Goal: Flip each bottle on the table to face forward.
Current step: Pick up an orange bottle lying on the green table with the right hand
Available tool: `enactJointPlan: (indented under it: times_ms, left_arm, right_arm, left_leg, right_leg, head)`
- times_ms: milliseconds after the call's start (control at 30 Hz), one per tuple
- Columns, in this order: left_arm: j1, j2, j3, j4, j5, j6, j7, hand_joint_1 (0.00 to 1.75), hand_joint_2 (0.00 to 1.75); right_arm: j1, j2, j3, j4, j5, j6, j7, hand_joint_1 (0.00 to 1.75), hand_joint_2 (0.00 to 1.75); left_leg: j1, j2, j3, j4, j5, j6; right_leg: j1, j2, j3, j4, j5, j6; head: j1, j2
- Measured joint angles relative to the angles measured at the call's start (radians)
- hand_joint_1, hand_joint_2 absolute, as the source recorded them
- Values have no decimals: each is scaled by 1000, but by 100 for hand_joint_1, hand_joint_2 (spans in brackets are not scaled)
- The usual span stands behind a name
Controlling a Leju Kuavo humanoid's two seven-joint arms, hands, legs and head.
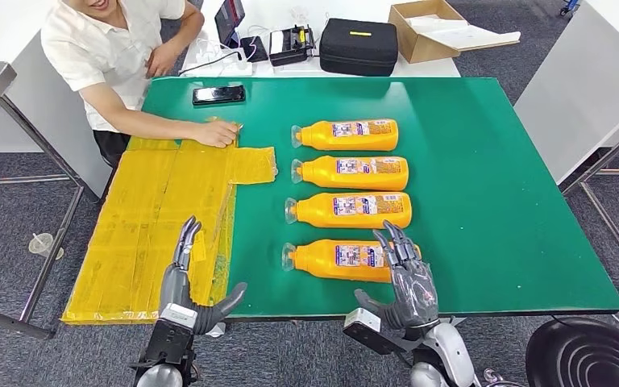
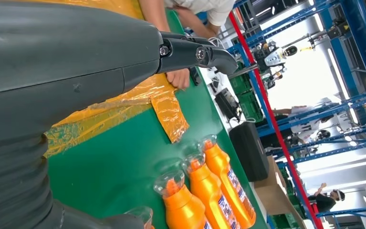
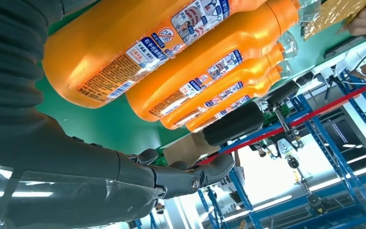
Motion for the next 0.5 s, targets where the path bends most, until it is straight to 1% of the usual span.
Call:
enactJointPlan:
  times_ms: [167, 333, 500]
  left_arm:
    - [-8, 0, -2, 4, 3, -9, 0, 0, 175]
    - [-36, -6, -8, 22, 20, -20, 0, 0, 175]
    - [-67, -10, -14, 47, 47, -29, -7, 0, 175]
  right_arm:
    - [-14, -16, 4, 5, 46, 40, 18, 0, 175]
    - [-72, -63, 8, 25, 102, 92, 31, 0, 175]
    - [-142, -107, 16, 50, 113, 143, 37, 0, 175]
  left_leg:
    - [0, 0, 0, 0, 0, 0]
    - [0, 0, 0, 0, 1, 0]
    - [-1, 0, 0, 0, 1, 0]
  right_leg:
    - [0, 0, 0, 0, 0, 0]
    - [-1, 0, 0, 0, 1, 0]
    - [-1, 0, 1, 0, 1, 0]
  head:
    - [0, 0]
    - [0, 0]
    - [0, 0]
